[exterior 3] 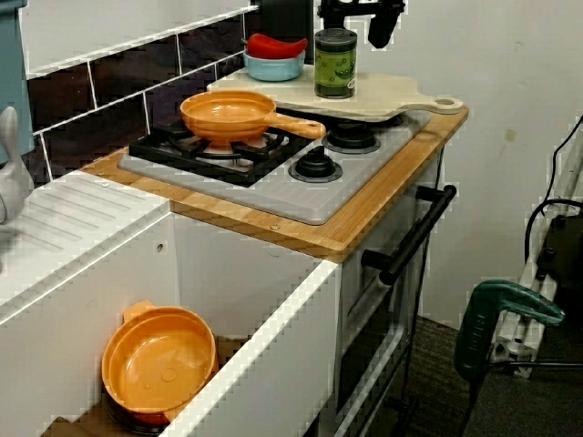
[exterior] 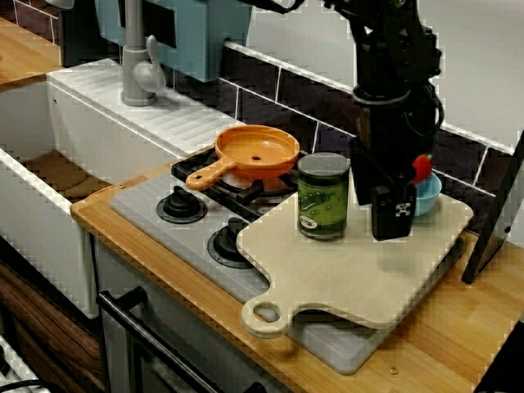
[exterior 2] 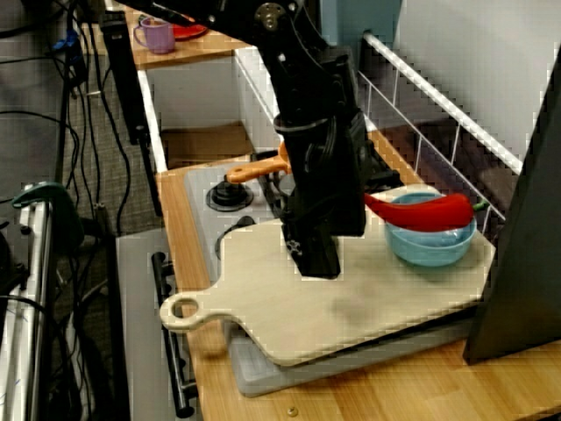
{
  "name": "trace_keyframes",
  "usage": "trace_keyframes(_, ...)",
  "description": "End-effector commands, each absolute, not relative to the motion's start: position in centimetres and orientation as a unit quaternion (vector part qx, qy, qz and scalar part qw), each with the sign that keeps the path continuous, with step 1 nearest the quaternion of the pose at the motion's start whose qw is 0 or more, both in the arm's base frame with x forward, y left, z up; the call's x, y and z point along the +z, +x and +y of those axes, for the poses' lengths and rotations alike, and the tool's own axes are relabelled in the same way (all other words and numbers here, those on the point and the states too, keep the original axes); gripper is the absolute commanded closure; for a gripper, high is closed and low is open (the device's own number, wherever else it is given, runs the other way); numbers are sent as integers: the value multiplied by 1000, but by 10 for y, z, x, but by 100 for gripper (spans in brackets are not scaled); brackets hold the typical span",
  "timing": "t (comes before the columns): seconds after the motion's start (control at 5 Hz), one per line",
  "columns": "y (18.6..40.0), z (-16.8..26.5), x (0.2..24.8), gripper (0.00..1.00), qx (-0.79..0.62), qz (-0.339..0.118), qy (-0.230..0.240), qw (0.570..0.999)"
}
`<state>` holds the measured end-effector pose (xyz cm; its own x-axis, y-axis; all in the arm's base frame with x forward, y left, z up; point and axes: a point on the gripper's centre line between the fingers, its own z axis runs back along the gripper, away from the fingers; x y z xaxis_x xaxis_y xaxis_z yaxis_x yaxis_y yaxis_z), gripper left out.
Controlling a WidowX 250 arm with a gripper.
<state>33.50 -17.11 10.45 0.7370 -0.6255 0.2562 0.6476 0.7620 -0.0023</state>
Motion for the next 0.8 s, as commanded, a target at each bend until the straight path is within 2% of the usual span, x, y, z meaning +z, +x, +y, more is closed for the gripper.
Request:
trace_keyframes(0.0,333,-160,111,0,-351,-122,-33,928)
trace_keyframes(0.4,331,-150,114,0,-347,-106,-41,931)
trace_keyframes(0.6,332,-150,113,0,-368,-95,-65,923)
